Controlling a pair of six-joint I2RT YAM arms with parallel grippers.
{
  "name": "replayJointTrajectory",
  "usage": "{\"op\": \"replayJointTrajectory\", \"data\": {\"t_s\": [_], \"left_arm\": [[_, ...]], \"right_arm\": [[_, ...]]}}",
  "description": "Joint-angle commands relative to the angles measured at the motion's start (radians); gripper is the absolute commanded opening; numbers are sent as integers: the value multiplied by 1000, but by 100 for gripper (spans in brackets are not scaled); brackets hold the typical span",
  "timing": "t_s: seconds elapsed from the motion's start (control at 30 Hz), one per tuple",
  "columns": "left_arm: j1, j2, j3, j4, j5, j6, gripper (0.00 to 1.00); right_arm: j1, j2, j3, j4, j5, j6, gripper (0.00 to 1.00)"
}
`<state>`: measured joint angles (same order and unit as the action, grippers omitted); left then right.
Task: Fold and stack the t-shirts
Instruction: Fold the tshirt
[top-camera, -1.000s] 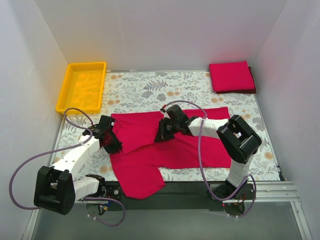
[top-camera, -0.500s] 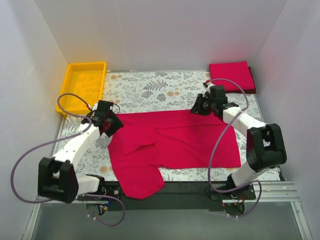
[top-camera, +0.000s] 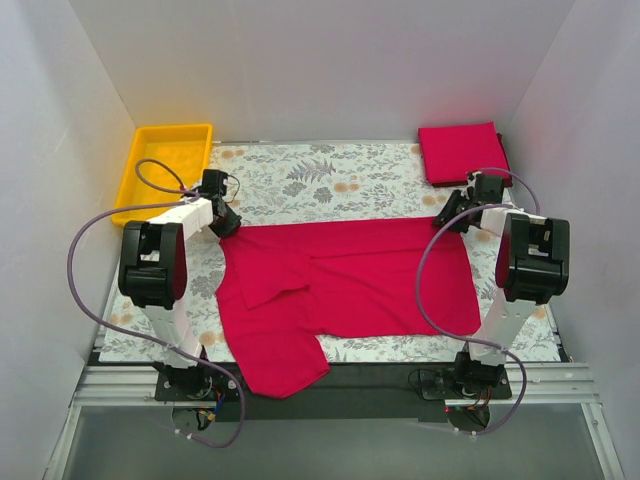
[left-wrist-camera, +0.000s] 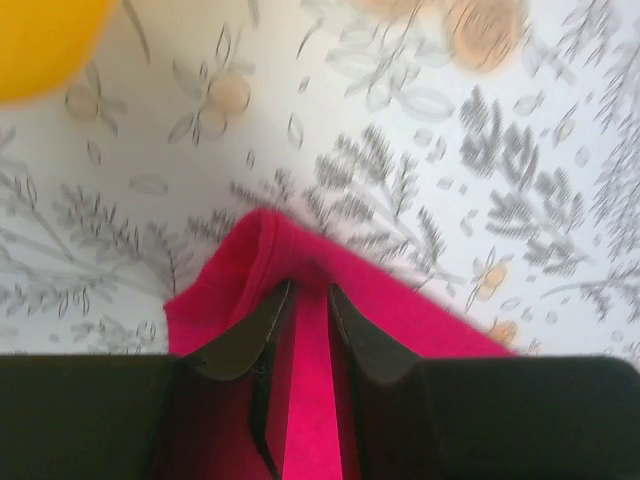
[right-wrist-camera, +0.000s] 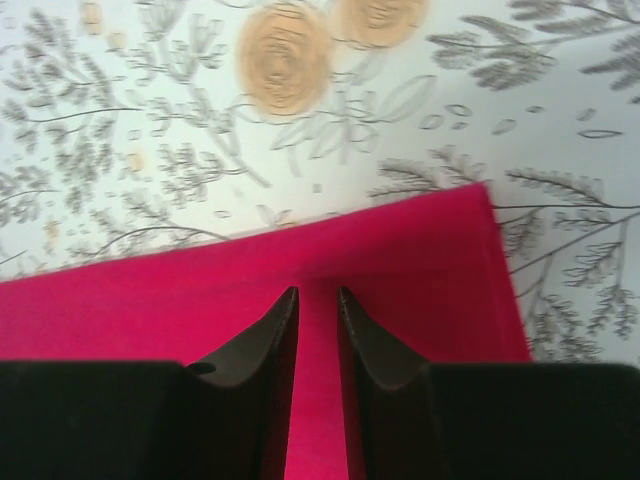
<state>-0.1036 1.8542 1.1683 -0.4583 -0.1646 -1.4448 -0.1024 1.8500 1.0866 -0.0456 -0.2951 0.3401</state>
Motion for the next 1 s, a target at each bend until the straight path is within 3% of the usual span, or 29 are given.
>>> {"op": "replayJointTrajectory", "data": {"t_s": [0.0, 0.37, 0.5, 0.63, 0.8, 0.97], "left_arm": [[18, 55, 62, 6, -6, 18, 18], [51, 370, 378, -43, 11, 49, 19], [50, 379, 455, -54, 30, 69, 30], [48, 222, 443, -65, 25, 84, 44], [13, -59, 269, -126, -64, 80, 66], [-28, -413, 26, -213, -101, 58, 71]], "right_arm": [[-34, 53, 42, 36, -18, 0, 28], [-95, 274, 249, 59, -39, 39, 28], [-97, 249, 291, 56, -61, 27, 29], [-97, 138, 242, 47, -72, -1, 34], [-63, -114, 89, 3, -10, -24, 46], [16, -345, -59, -150, 145, -70, 56]]}}
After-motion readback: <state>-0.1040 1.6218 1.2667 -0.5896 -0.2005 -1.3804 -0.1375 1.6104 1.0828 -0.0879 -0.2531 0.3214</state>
